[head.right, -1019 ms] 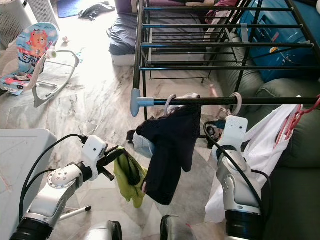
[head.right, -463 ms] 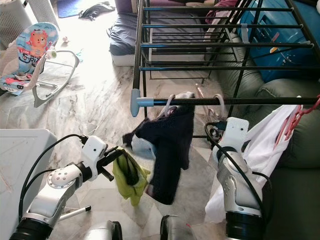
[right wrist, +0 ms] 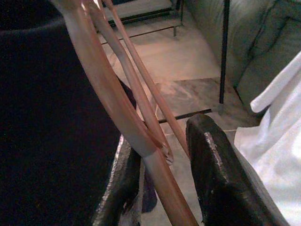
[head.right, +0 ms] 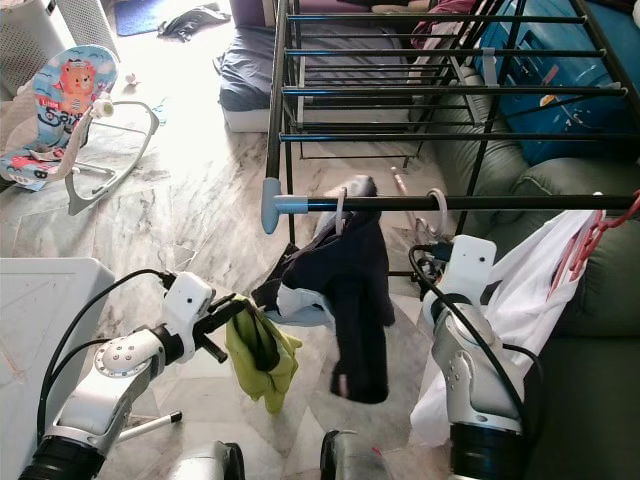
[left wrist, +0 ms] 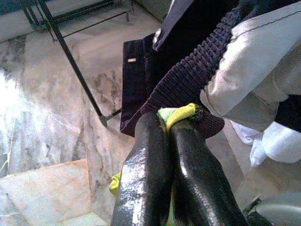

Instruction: Hang hanger

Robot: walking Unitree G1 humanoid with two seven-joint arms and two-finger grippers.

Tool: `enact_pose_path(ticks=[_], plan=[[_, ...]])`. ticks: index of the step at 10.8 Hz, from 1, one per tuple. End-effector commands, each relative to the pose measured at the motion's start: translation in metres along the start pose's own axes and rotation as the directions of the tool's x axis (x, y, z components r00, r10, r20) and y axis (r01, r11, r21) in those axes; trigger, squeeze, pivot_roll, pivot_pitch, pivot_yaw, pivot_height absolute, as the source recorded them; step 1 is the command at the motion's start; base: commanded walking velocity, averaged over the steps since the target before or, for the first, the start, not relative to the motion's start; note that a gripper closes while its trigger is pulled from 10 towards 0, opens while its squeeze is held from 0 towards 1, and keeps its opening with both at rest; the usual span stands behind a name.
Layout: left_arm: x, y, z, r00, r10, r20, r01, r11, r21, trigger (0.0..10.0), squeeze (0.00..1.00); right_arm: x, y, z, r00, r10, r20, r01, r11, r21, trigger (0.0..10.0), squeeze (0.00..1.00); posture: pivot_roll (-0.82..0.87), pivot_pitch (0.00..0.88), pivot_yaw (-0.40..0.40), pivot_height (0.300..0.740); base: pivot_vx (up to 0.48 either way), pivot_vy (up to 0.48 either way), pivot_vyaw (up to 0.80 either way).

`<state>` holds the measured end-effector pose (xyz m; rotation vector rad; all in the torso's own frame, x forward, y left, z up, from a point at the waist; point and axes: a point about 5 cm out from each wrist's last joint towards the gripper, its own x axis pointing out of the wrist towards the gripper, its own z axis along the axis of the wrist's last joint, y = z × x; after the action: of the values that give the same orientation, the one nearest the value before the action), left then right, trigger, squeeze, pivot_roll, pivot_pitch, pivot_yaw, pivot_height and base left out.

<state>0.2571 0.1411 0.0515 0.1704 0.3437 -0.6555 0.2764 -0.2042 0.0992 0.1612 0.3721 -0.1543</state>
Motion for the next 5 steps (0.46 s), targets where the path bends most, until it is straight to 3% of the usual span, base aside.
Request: enact_pose_path(ticks=[1,2,3,4,5], plan=[[0.0003,0.0025,0.0025,1.0,0.002,0.003,-0.002,1.0,0.018,10.0,0.0,-0.0012,0.0001,-0.0098,0.998,0.019,-0.061,-0.021,0.999,-0.029,0.5,0.0,-0.08,0.098,0.005,0.74,0.0,0.0,0.0],[0.001,0.002,0.0029,1.0,0.004,0.005,-0.004,1.0,0.017,10.0,0.0,-0.0011,0.0019,-0.0084,0.998,0.035,-0.057,-0.039,0.996,-0.077,8.7,0.0,-0.08,0.098,0.002,0.74,0.0,0.0,0.0],[0.0012,0.0015,0.0028,1.0,0.004,0.005,-0.004,1.0,0.016,10.0,0.0,-0.0013,0.0003,-0.0101,0.998,0.022,-0.066,-0.029,0.994,-0.11,10.0,0.0,-0.08,0.097,-0.001,0.74,0.0,0.0,0.0],[0.0014,0.0011,0.0026,1.0,0.004,0.004,-0.004,1.0,0.016,10.0,0.0,-0.0031,-0.0022,-0.0125,0.998,0.017,-0.067,-0.029,0.983,-0.179,10.0,1.0,-0.08,0.098,-0.002,0.74,0.0,0.0,0.0],[0.0013,0.0016,0.0025,1.0,0.006,0.006,-0.006,1.0,0.015,10.0,0.0,-0.0053,-0.0018,-0.0129,0.998,0.026,-0.064,-0.04,0.972,-0.23,10.0,1.0,-0.08,0.098,-0.002,0.74,0.0,0.0,0.0]])
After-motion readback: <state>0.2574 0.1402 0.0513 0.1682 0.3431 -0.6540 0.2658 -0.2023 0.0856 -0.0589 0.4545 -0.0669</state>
